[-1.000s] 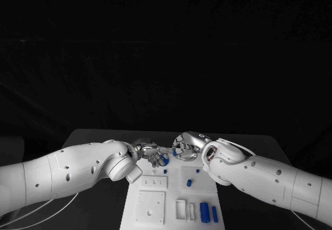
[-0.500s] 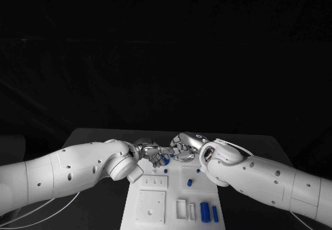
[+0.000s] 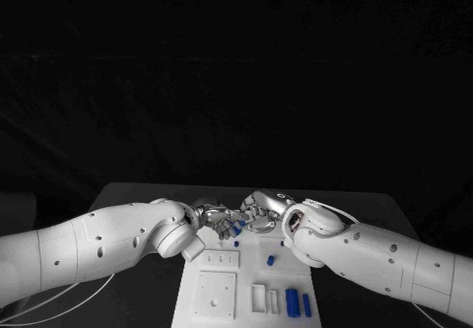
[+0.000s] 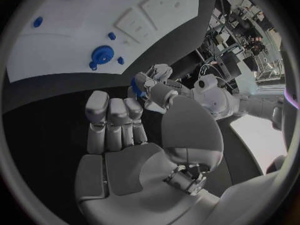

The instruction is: Assemble the parts on the task board

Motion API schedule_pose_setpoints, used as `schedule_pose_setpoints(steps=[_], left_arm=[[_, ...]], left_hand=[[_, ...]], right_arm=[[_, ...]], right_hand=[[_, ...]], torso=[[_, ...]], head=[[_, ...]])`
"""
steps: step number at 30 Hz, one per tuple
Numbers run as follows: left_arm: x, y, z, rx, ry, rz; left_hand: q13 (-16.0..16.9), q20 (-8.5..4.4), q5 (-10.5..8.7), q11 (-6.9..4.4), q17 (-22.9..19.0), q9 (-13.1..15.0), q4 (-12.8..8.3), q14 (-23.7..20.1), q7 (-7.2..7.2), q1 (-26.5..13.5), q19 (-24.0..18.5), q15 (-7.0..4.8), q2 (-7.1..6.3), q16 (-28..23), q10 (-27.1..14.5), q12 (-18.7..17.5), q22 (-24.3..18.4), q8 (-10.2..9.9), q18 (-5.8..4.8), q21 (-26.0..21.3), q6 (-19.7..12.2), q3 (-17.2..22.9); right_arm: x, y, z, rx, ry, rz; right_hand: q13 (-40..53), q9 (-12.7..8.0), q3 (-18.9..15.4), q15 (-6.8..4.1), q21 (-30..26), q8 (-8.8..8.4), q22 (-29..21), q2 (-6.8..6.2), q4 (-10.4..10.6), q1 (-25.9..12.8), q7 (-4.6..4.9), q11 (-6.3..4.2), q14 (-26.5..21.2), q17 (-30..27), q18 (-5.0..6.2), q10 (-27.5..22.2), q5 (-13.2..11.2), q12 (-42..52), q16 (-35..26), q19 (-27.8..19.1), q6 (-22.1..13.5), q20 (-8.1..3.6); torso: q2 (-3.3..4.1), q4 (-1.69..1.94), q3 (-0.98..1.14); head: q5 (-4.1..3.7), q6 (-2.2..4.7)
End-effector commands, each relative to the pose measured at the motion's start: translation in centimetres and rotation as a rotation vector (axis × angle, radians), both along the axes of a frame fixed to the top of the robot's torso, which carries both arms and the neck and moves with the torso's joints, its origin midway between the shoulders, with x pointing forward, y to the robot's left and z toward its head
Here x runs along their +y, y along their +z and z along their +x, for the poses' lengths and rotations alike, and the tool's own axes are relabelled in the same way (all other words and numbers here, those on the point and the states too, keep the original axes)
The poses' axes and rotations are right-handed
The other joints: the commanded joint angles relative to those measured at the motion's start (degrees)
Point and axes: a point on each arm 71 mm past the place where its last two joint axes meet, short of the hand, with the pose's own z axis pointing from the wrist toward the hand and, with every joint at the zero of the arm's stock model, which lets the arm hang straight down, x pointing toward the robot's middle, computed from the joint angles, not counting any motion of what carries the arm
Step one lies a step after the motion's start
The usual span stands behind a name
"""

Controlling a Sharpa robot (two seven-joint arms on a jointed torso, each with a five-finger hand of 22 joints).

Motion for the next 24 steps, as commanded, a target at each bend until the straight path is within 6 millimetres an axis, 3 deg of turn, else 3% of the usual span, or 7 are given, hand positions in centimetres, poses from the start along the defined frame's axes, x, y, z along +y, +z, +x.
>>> schedule_pose_setpoints(steps=[1,9,21,24], left_arm=[[-0.39,0.13,-0.10,0.000,-0.018,-0.009],[-0.47,0.11,-0.03,0.003,-0.015,-0.010],[-0.62,0.06,-0.04,0.009,-0.019,-0.006],[-0.75,0.05,-0.05,0.011,-0.022,-0.005]], left_hand=[[0.14,-2.69,0.02,-0.12,-0.15,-0.09,-0.61,-0.30,0.07,0.20,-0.36,0.00,0.97,0.33,-0.41,0.06,-0.09,-0.29,-0.11,0.24,0.41,0.04],[0.55,-2.67,0.18,-0.11,-0.57,-0.14,-2.54,-0.32,0.08,0.80,-0.40,0.01,2.95,0.61,-0.35,-0.14,-0.16,-0.45,-0.19,0.38,0.56,0.01],[1.04,-2.67,0.67,-0.19,-1.07,-0.11,-5.45,-0.32,-0.01,1.74,-0.35,0.00,4.74,1.03,-0.19,-0.38,-0.26,-0.42,-0.30,0.58,1.14,0.51],[1.23,-2.68,1.36,-0.23,-1.24,-0.05,-5.94,-0.34,-0.08,3.24,-0.33,0.00,4.55,1.22,-0.11,-0.48,-0.27,-0.36,-0.34,0.72,1.42,1.19]], right_arm=[[0.45,-0.19,-0.28,0.011,0.022,-0.017],[0.64,-0.30,-0.45,0.013,0.029,-0.019],[0.73,-0.37,-0.48,0.016,0.031,-0.022],[0.83,-0.36,-0.52,0.016,0.033,-0.021]], right_hand=[[-0.05,0.83,0.33,-0.22,0.16,0.21,0.57,0.74,0.01,-0.07,2.01,-0.11,0.01,0.09,4.82,0.27,0.40,0.12,-0.20,0.07,2.30,-0.21],[-0.05,0.84,0.34,-0.22,0.15,0.19,0.56,0.73,-0.01,-0.12,2.01,-0.11,0.01,0.08,4.82,0.27,0.47,0.12,-0.22,0.08,2.29,-0.21],[0.01,0.86,0.35,-0.22,0.13,0.17,0.55,0.74,-0.05,-0.19,2.01,-0.11,0.02,0.08,4.82,0.32,0.61,0.16,-0.24,0.09,2.29,-0.21],[0.00,0.86,0.35,-0.22,0.12,0.17,0.54,0.74,-0.06,-0.20,2.01,-0.11,0.02,0.08,4.82,0.31,0.65,0.15,-0.24,0.09,2.30,-0.22]], torso=[[-0.01,0.00,0.02],[0.06,-0.07,-0.01],[0.03,-0.04,0.01],[0.02,-0.04,0.04]], head=[[0.05,-0.05],[0.11,-0.17],[0.18,-0.23],[0.24,-0.24]])
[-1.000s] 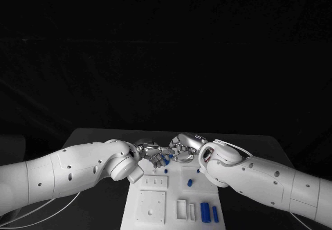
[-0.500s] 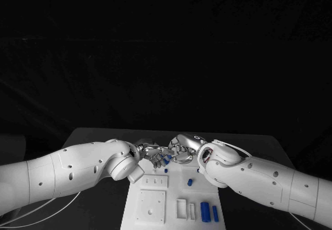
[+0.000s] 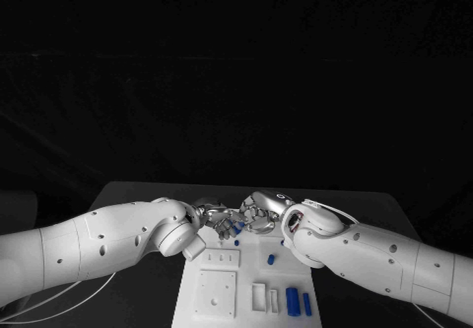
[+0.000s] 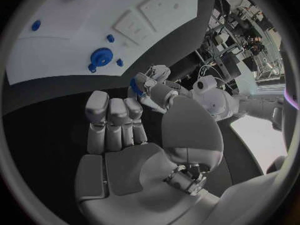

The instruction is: Assemble the parts on the task board

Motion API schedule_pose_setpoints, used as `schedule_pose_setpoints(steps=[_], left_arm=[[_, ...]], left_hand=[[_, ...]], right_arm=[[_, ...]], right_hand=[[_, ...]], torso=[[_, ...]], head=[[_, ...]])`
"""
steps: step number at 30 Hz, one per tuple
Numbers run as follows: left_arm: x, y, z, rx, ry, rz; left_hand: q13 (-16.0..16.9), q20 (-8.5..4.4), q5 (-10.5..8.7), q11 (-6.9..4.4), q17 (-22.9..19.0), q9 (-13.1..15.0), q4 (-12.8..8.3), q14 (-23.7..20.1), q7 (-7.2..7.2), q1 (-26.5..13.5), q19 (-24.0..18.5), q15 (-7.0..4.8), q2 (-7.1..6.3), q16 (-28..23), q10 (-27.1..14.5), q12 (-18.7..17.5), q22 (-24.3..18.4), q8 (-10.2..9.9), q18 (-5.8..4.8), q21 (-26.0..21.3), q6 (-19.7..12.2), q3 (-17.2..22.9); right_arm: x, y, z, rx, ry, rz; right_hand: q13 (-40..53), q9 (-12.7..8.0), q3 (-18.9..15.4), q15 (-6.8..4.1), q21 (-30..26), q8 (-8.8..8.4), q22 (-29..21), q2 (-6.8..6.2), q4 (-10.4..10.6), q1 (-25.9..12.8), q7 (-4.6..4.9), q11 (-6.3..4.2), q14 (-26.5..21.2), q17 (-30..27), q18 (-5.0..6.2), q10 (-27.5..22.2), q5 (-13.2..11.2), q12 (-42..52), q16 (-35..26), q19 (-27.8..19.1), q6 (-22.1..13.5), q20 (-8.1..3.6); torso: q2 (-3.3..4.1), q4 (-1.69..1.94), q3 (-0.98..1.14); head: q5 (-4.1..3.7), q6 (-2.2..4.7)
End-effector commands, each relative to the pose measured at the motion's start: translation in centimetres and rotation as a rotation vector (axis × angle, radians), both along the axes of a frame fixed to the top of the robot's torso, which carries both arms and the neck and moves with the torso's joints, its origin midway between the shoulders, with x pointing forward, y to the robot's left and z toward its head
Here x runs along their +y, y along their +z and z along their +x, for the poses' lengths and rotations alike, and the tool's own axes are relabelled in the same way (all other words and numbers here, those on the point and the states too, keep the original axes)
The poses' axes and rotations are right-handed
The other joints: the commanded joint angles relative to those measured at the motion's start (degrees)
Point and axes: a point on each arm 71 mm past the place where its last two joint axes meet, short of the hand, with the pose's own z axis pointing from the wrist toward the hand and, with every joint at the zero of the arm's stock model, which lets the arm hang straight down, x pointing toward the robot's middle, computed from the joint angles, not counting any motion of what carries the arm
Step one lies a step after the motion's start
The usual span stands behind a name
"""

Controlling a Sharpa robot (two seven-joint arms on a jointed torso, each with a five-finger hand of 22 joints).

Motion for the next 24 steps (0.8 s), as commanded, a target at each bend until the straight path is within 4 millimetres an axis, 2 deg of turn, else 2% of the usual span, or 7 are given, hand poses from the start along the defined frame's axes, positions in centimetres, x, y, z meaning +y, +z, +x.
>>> schedule_pose_setpoints(steps=[1,12,13,14,15,17,24], left_arm=[[-0.72,0.22,-0.13,-0.001,-0.028,-0.013],[-0.53,0.22,-0.04,-0.005,-0.019,-0.008],[-0.54,0.22,-0.04,-0.005,-0.019,-0.008],[-0.53,0.22,-0.05,-0.005,-0.019,-0.008],[-0.53,0.22,-0.05,-0.005,-0.019,-0.008],[-0.54,0.22,-0.06,-0.005,-0.018,-0.008],[-0.45,0.26,-0.04,-0.010,-0.008,-0.012]], left_hand=[[0.09,-2.67,0.37,-0.23,-0.10,0.10,-0.06,-0.35,0.11,0.66,-0.34,0.00,0.06,0.36,-0.10,-0.14,-0.10,0.02,0.07,0.16,0.45,0.30],[0.46,-2.69,0.81,-0.44,-0.36,0.34,-0.10,-0.32,-0.15,2.77,-0.41,-0.04,1.20,0.84,0.20,-0.29,-0.11,0.38,-0.05,0.41,1.41,1.71],[0.50,-2.70,-0.33,-0.45,-0.40,0.35,0.04,-0.33,-0.17,3.15,-0.39,-0.05,1.03,0.89,0.23,-0.33,-0.13,0.39,-0.06,0.43,1.49,2.27],[0.61,-2.61,-1.65,-0.39,-0.54,0.43,1.48,-0.33,-0.11,4.09,-0.09,0.00,-0.91,1.06,0.35,-0.48,-0.32,0.40,-0.18,0.42,1.64,5.95],[0.70,-2.54,-1.78,-0.36,-0.60,0.53,2.51,-0.36,-0.11,4.20,0.03,0.06,-1.77,1.18,0.44,-0.56,-0.41,0.47,-0.27,0.45,1.74,8.88],[0.88,-2.55,-1.65,-0.42,-0.65,0.78,2.93,-0.42,-0.18,3.74,-0.01,0.09,-2.05,1.44,0.51,-0.68,-0.31,0.67,-0.32,0.75,1.94,11.52],[1.12,-2.58,-1.55,-0.54,-0.73,1.18,2.38,-0.51,-0.37,2.96,-0.23,0.06,-1.07,1.70,0.59,-0.78,-0.17,1.12,-0.35,1.06,2.55,13.27]], right_arm=[[0.56,-0.15,-0.33,0.008,0.028,-0.013],[0.52,-0.23,-0.30,0.012,0.027,-0.018],[0.53,-0.23,-0.31,0.012,0.027,-0.018],[0.54,-0.24,-0.31,0.012,0.027,-0.018],[0.54,-0.26,-0.31,0.013,0.027,-0.018],[0.54,-0.29,-0.31,0.013,0.027,-0.018],[0.42,-0.44,-0.26,0.017,0.022,-0.020]], right_hand=[[0.01,0.86,0.38,-0.34,0.12,0.17,0.54,0.56,-0.03,0.07,1.88,-0.11,-0.03,0.09,4.81,0.32,0.22,0.16,-0.25,0.09,2.43,-0.23],[0.02,0.88,0.39,-0.34,0.10,0.15,0.53,0.55,-0.08,0.00,1.88,-0.11,-0.02,0.09,4.81,0.33,0.38,0.15,-0.27,0.11,2.43,-0.24],[0.01,0.88,0.39,-0.34,0.10,0.15,0.53,0.55,-0.08,-0.01,1.88,-0.11,-0.02,0.09,4.81,0.32,0.39,0.14,-0.27,0.11,2.43,-0.24],[-0.02,0.89,0.39,-0.35,0.10,0.15,0.53,0.55,-0.09,-0.01,1.88,-0.11,-0.02,0.09,4.81,0.29,0.41,0.11,-0.27,0.11,2.43,-0.24],[-0.02,0.89,0.39,-0.35,0.10,0.15,0.53,0.55,-0.09,-0.02,1.88,-0.11,-0.02,0.09,4.81,0.29,0.42,0.11,-0.27,0.11,2.43,-0.24],[-0.01,0.89,0.40,-0.35,0.09,0.14,0.52,0.54,-0.10,-0.02,1.88,-0.11,-0.02,0.09,4.81,0.30,0.45,0.12,-0.27,0.12,2.43,-0.24],[-0.08,0.90,0.39,-0.35,0.08,0.11,0.51,0.48,-0.14,-0.10,1.89,-0.11,-0.01,0.09,4.81,0.22,0.60,0.03,-0.29,0.13,2.40,-0.24]], torso=[[-0.01,0.01,0.04],[-0.01,-0.01,0.00],[0.01,-0.01,0.00],[0.01,-0.01,0.00],[0.00,-0.01,0.00],[0.01,-0.03,0.00],[0.02,-0.02,-0.03]], head=[[0.08,0.01],[0.19,-0.06],[0.19,-0.06],[0.21,-0.06],[0.24,-0.06],[0.24,-0.07],[0.21,-0.12]])
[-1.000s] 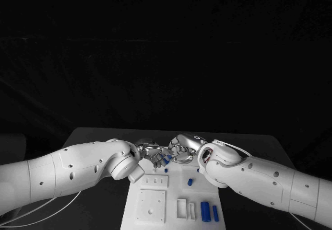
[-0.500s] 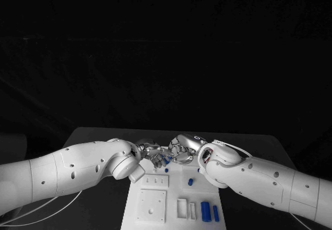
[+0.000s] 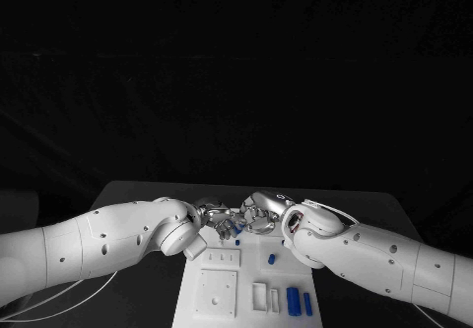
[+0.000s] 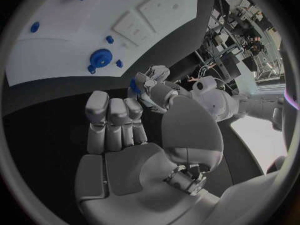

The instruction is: Assemble the parts on the task board

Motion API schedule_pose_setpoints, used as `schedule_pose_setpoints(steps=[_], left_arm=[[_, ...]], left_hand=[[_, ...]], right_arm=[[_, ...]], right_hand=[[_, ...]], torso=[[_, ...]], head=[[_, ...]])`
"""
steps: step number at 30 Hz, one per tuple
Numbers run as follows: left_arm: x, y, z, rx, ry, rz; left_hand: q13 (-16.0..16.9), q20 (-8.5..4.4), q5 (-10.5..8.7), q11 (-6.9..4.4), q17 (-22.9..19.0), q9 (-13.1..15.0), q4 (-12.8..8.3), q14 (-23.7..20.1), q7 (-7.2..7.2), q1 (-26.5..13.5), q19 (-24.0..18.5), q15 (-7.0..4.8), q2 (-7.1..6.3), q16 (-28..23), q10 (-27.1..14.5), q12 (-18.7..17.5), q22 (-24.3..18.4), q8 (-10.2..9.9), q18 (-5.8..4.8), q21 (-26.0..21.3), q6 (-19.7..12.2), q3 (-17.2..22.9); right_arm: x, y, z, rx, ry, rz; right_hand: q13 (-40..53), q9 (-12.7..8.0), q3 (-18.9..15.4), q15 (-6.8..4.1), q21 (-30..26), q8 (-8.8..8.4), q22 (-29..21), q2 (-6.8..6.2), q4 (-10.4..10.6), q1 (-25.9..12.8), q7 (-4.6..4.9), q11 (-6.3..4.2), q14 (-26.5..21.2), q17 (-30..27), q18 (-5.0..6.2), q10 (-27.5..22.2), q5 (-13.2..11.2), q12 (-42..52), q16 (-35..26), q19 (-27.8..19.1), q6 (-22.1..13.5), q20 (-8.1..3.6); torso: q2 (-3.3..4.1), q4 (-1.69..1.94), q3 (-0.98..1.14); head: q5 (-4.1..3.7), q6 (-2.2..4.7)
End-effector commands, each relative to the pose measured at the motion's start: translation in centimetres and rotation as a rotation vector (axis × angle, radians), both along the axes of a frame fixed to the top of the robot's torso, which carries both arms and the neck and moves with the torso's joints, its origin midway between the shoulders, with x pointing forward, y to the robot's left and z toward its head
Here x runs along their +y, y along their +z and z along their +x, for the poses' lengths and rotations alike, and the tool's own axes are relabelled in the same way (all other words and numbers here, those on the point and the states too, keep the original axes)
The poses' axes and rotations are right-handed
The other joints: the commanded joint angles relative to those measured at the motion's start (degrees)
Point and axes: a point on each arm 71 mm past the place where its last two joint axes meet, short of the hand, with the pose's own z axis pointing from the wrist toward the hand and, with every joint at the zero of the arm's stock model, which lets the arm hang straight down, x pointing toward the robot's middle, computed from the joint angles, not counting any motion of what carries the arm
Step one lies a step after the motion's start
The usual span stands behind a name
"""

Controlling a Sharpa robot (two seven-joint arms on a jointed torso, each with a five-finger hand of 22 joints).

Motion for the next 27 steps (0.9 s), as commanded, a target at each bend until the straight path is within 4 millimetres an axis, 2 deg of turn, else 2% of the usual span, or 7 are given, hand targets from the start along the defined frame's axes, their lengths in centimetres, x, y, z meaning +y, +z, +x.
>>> schedule_pose_setpoints(steps=[1,10,16,17,19,25,27], left_arm=[[-0.4,0.3,0.0,-0.017,-0.009,-0.019],[-0.1,0.4,0.1,-0.020,0.008,-0.019],[-0.1,0.3,0.0,-0.017,0.003,-0.011],[-0.1,0.3,0.0,-0.019,0.002,-0.007],[0.0,0.3,0.0,-0.021,0.000,-0.002],[0.6,0.4,0.3,-0.065,0.009,0.049],[0.8,0.5,0.3,-0.083,0.002,0.076]], left_hand=[[0.15,-2.58,0.05,-0.25,-0.09,0.33,-0.40,-0.51,-0.30,-0.65,-0.31,0.05,1.01,0.42,0.15,-0.27,0.11,0.46,0.02,0.36,0.78,0.77],[0.37,-2.63,0.22,-0.36,-0.23,0.66,-1.60,-0.49,-0.46,-1.87,-0.51,0.00,1.88,0.66,0.30,-0.33,0.17,0.73,-0.04,0.56,1.23,1.79],[0.64,-2.72,3.02,-0.74,-0.22,1.14,-2.36,-0.05,-0.96,-2.74,-0.53,-0.19,2.26,1.09,1.01,-0.03,0.19,1.43,-0.08,0.70,2.59,3.19],[0.83,-2.93,2.69,-0.93,-0.27,1.37,-2.31,0.24,-1.20,-3.73,-0.35,-0.40,1.56,1.42,1.41,0.04,0.15,1.52,-0.10,0.85,3.06,5.64],[1.13,-3.14,3.27,-1.10,-0.31,1.75,-2.59,0.47,-1.36,-5.34,-0.19,-0.52,1.16,1.89,1.94,0.15,0.24,1.66,-0.16,1.26,3.60,7.70],[1.73,-3.43,4.27,-1.47,-0.13,2.46,-2.70,0.97,-1.72,-6.74,-0.16,-0.85,0.50,2.91,2.94,0.49,0.39,1.98,-0.16,1.87,4.47,9.48],[1.98,-3.57,4.90,-1.63,0.02,2.73,-2.73,1.20,-1.87,-6.96,-0.12,-1.00,0.22,3.35,3.31,0.68,0.43,2.11,-0.16,2.10,4.78,9.87]], right_arm=[[0.2,-0.3,-0.2,0.013,0.019,-0.015],[-0.1,-0.5,0.0,0.016,0.009,-0.007],[-0.7,-0.5,0.4,0.011,-0.013,0.020],[-0.9,-0.4,0.6,0.005,-0.018,0.045],[-1.2,-0.2,0.6,-0.003,-0.025,0.076],[-3.1,0.2,0.9,-0.039,-0.050,0.166],[-4.0,0.4,1.0,-0.048,-0.068,0.205]], right_hand=[[-0.13,0.89,0.18,-0.43,0.07,0.22,0.51,0.28,-0.02,-0.30,2.02,-0.10,0.05,0.09,4.80,0.13,0.44,-0.06,-0.31,0.06,2.25,-0.33],[-0.87,0.91,-0.06,-0.38,-0.01,0.07,0.46,-0.29,0.08,-0.75,2.09,-0.03,0.03,0.06,4.80,-0.62,0.65,-0.89,-0.42,0.08,2.06,-0.32],[-1.41,0.82,-0.66,-0.29,-0.01,-0.19,0.45,-1.15,0.28,-1.49,2.21,0.07,0.01,0.04,4.80,-1.17,1.04,-1.47,-0.47,0.10,1.62,-0.27],[-1.70,0.29,-2.28,0.14,-0.09,-1.54,0.42,-3.23,0.58,-3.19,2.76,0.59,-0.11,-0.01,4.79,-1.71,0.71,-1.97,-0.62,0.04,-0.82,-0.18],[-2.01,-0.21,-3.28,0.67,-0.51,-2.78,0.27,-4.15,0.69,-3.79,3.35,1.21,-0.56,-0.17,4.80,-2.53,0.20,-2.69,-1.07,-0.41,-3.06,-0.17],[-3.89,-1.40,-7.48,3.17,-3.55,-5.84,-0.57,-5.77,0.32,-5.07,5.98,3.73,-3.78,-1.00,4.80,-6.60,2.10,-5.95,-3.42,-4.18,-9.04,0.85],[-4.43,-1.41,-9.88,3.50,-4.21,-6.11,-0.74,-5.94,0.67,-6.23,6.37,4.05,-4.41,-1.15,4.80,-7.40,5.09,-6.40,-3.73,-4.88,-9.88,1.16]], torso=[[0.03,-0.02,-0.03],[0.01,0.00,-0.04],[0.03,-0.03,-0.02],[0.03,-0.02,-0.02],[0.02,-0.04,-0.02],[0.02,0.00,0.01],[0.03,0.00,-0.02]], head=[[-0.03,-0.02],[0.00,-0.04],[0.00,-0.05],[0.02,-0.04],[0.09,-0.09],[0.19,-0.09],[0.19,-0.15]])
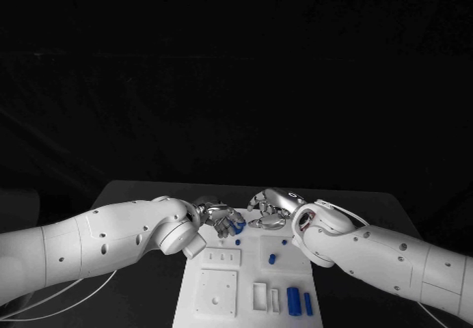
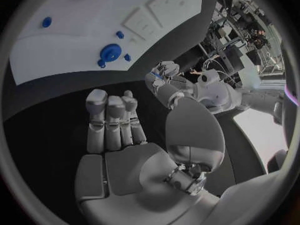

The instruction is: Assemble the parts on the task board

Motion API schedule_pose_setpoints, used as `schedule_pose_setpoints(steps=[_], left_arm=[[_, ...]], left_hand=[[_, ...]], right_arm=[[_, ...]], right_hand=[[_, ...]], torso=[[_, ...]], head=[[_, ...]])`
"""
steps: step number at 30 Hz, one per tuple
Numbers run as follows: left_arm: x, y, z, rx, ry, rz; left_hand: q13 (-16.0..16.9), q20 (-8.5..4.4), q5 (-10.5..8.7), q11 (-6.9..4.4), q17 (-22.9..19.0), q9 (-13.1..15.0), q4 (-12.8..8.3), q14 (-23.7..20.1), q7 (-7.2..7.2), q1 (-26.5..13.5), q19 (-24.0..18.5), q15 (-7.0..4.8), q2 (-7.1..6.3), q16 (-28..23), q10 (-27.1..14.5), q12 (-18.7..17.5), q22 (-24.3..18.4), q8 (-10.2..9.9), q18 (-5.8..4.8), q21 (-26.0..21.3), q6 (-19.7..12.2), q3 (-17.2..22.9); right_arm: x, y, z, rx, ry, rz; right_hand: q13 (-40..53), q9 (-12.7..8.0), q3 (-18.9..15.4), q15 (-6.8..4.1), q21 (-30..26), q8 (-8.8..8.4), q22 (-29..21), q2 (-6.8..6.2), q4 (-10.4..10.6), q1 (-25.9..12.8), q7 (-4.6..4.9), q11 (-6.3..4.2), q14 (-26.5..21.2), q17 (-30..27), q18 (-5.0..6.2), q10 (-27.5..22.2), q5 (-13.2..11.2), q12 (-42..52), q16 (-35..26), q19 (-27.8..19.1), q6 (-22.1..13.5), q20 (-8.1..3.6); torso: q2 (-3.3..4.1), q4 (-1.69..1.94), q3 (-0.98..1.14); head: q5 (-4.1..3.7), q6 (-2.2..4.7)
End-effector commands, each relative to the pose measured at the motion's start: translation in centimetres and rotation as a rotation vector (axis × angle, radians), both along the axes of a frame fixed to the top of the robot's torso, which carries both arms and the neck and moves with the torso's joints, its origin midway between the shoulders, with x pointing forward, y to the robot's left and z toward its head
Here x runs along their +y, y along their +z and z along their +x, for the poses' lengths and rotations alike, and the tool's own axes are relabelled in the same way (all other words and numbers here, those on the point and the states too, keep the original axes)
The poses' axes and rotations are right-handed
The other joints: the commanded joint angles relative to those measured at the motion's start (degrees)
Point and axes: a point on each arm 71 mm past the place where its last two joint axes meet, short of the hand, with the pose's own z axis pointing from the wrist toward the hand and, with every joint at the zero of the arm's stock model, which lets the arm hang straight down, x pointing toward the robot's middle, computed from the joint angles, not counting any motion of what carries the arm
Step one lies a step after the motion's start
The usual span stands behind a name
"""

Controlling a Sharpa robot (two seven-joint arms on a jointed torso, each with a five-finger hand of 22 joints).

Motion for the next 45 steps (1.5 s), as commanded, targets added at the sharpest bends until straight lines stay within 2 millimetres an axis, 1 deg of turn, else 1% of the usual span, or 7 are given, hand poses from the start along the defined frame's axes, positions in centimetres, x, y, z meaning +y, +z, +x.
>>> schedule_pose_setpoints(steps=[1,3,11,18,25,33,45], left_arm=[[0.4,0.3,0.2,-0.062,-0.012,0.068],[0.6,0.3,0.2,-0.070,-0.019,0.089],[1.2,0.3,0.4,-0.137,-0.053,0.211],[1.6,-0.2,0.3,-0.187,-0.089,0.363],[1.7,-1.0,0.1,-0.223,-0.115,0.530],[1.8,-2.6,0.0,-0.211,-0.109,0.581],[1.2,-5.8,-0.6,-0.148,-0.141,0.626]], left_hand=[[0.25,-3.82,0.91,-0.17,0.22,0.33,0.00,0.43,-2.56,-0.66,0.10,-0.20,-0.10,0.51,0.62,0.49,0.10,0.27,-0.18,0.41,3.10,0.55],[0.77,-4.09,3.27,-0.73,0.70,0.94,0.03,1.33,-3.05,-0.78,0.39,-0.63,-0.88,1.45,1.69,1.11,0.15,0.78,-0.16,0.81,4.09,0.86],[2.19,-5.09,3.92,-1.66,1.83,2.58,0.01,2.93,-3.86,-1.06,1.59,-1.90,-1.18,3.47,3.27,2.82,0.52,1.55,-0.01,2.34,5.49,0.87],[6.69,-6.96,8.27,-3.07,4.37,5.71,-0.09,4.74,-5.05,-1.20,3.18,-3.98,-2.01,8.63,4.33,9.18,1.76,2.07,0.46,5.89,6.87,0.83],[15.50,-9.04,10.44,-4.22,7.09,9.20,-0.10,5.51,-6.12,-1.32,4.60,-6.83,-2.30,16.45,2.62,21.37,3.22,1.76,1.27,10.57,8.22,1.16],[23.03,-10.70,12.99,-5.36,7.66,13.97,-0.23,6.43,-7.35,-2.07,6.30,-9.48,-2.36,22.78,0.13,31.12,3.85,2.16,2.43,14.57,9.61,1.56],[30.66,-11.78,13.96,-6.02,8.66,18.64,-0.07,9.73,-7.80,-1.66,11.17,-10.66,-2.24,30.01,-1.84,37.81,3.38,1.18,4.95,19.07,10.02,1.61]], right_arm=[[-1.3,0.7,0.1,-0.043,-0.014,0.127],[-2.4,0.9,0.3,-0.053,-0.036,0.142],[-6.7,1.8,1.3,-0.056,-0.130,0.174],[-8.9,2.7,2.1,-0.055,-0.179,0.189],[-9.1,2.7,2.3,-0.048,-0.185,0.195],[-8.9,2.7,2.3,-0.042,-0.184,0.199],[-8.7,2.6,2.3,-0.037,-0.181,0.198]], right_hand=[[-0.46,0.05,-2.17,0.11,-0.49,-0.10,-0.13,-0.06,0.69,-1.41,1.59,0.16,-0.57,-0.12,4.88,-0.60,2.51,-0.21,-0.22,-0.56,-1.85,0.17],[-0.73,0.13,-3.11,0.10,-0.67,-0.03,-0.16,0.15,0.95,-1.45,1.54,0.17,-0.64,-0.16,4.88,-0.68,3.50,-0.16,-0.19,-0.61,-1.94,0.16],[-1.06,0.21,-3.61,0.04,-0.80,0.08,-0.18,0.37,1.19,-0.99,1.50,0.13,-0.59,-0.21,4.88,-0.59,4.06,-0.01,-0.13,-0.52,-1.92,0.10],[-1.23,0.25,-3.74,0.01,-0.87,0.14,-0.18,0.43,1.26,-0.70,1.46,0.10,-0.59,-0.24,4.88,-0.53,4.13,0.06,-0.11,-0.50,-1.87,0.08],[-1.53,0.28,-3.86,-0.01,-0.99,0.19,-0.18,0.62,1.47,-0.28,1.45,0.08,-0.61,-0.30,4.88,-0.48,4.81,0.15,-0.11,-0.49,-1.89,0.08],[-1.77,0.30,-3.96,-0.02,-1.08,0.23,-0.16,0.75,1.63,0.03,1.43,0.06,-0.60,-0.34,4.88,-0.45,5.44,0.25,-0.08,-0.47,-1.90,0.10],[-2.25,0.33,-4.24,-0.05,-1.16,0.31,-0.05,0.97,1.95,0.44,1.41,0.04,-0.53,-0.42,4.88,-0.36,7.24,0.59,0.03,-0.33,-1.90,0.14]], torso=[[0.01,0.01,0.02],[0.02,-0.02,0.06],[-0.12,-0.22,0.06],[-0.38,-0.37,0.28],[-0.72,-0.42,0.60],[-0.73,-0.32,0.60],[-0.64,-0.45,0.57]], head=[[0.12,-0.11],[0.23,-0.13],[0.39,-0.40],[0.70,-0.93],[1.50,-2.16],[1.70,-3.17],[1.65,-4.06]])
